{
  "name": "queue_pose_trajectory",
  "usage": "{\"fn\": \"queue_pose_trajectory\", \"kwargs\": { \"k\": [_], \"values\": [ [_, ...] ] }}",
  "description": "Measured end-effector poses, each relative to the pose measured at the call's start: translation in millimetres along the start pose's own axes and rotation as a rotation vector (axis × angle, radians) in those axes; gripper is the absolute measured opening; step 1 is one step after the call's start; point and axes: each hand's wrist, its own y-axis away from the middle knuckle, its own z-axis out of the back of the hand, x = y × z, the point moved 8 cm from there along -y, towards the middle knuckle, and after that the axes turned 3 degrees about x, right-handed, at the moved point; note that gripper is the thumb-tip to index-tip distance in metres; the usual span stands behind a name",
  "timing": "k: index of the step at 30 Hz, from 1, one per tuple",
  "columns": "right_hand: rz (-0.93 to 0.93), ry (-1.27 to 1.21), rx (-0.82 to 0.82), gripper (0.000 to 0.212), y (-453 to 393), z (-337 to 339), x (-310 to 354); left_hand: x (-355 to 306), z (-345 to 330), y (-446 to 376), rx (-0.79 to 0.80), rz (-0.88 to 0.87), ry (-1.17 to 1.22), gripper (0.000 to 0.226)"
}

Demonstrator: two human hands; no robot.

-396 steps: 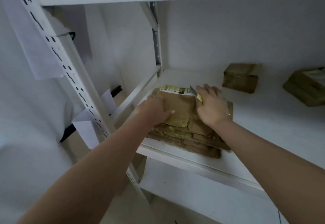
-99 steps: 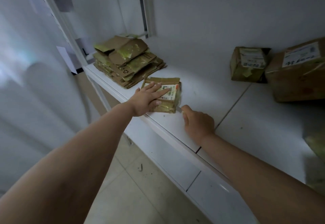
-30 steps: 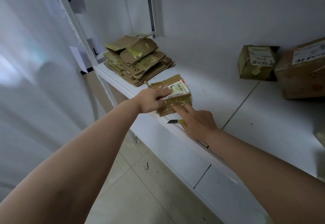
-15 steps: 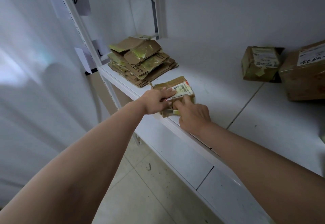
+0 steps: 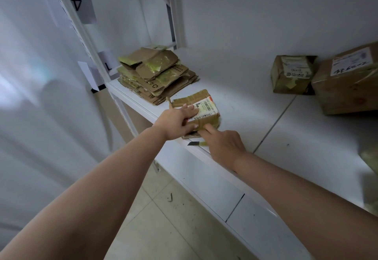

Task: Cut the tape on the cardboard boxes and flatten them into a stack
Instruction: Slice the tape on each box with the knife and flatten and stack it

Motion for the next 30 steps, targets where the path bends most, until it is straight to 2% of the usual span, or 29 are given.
{"fn": "queue_pose_trajectory", "kwargs": {
  "k": [2, 5, 9, 15, 21, 24, 27, 30],
  "values": [
    [0.008, 0.004, -0.006, 0.032, -3.0, -1.2, 0.8, 0.3, 2.0, 3.5, -0.054, 0.010, -0.009, 0.058],
    [-0.013, -0.037, -0.030, 0.043, -1.0, -5.0, -4.5, 1.0, -0.9, 5.5, -0.068, 0.009, -0.018, 0.060],
    [-0.072, -0.095, -0.071, 0.046, 1.4, -6.9, -7.3, 0.7, -3.1, 2.8, -0.089, -0.016, -0.027, 0.052],
    [-0.063, -0.138, -0.056, 0.036, 8.7, -19.7, -9.4, 13.8, 3.7, 11.3, -0.281, 0.074, 0.050, 0.043],
    [-0.042, -0.147, -0.088, 0.040, 11.0, -19.4, -10.1, 14.5, -4.4, 10.5, -0.250, 0.040, 0.078, 0.045],
    [-0.022, -0.146, -0.157, 0.043, 16.2, -14.4, -9.4, 15.4, -5.9, 12.7, -0.233, 0.054, 0.104, 0.050],
    [-0.048, -0.140, -0.232, 0.047, 20.8, -5.5, -12.4, 12.4, -7.3, 13.9, -0.182, 0.061, 0.106, 0.065],
    [-0.159, -0.155, -0.231, 0.036, 23.8, 0.2, -22.2, 2.8, -12.0, 12.8, -0.134, 0.087, 0.028, 0.079]
  ]
}}
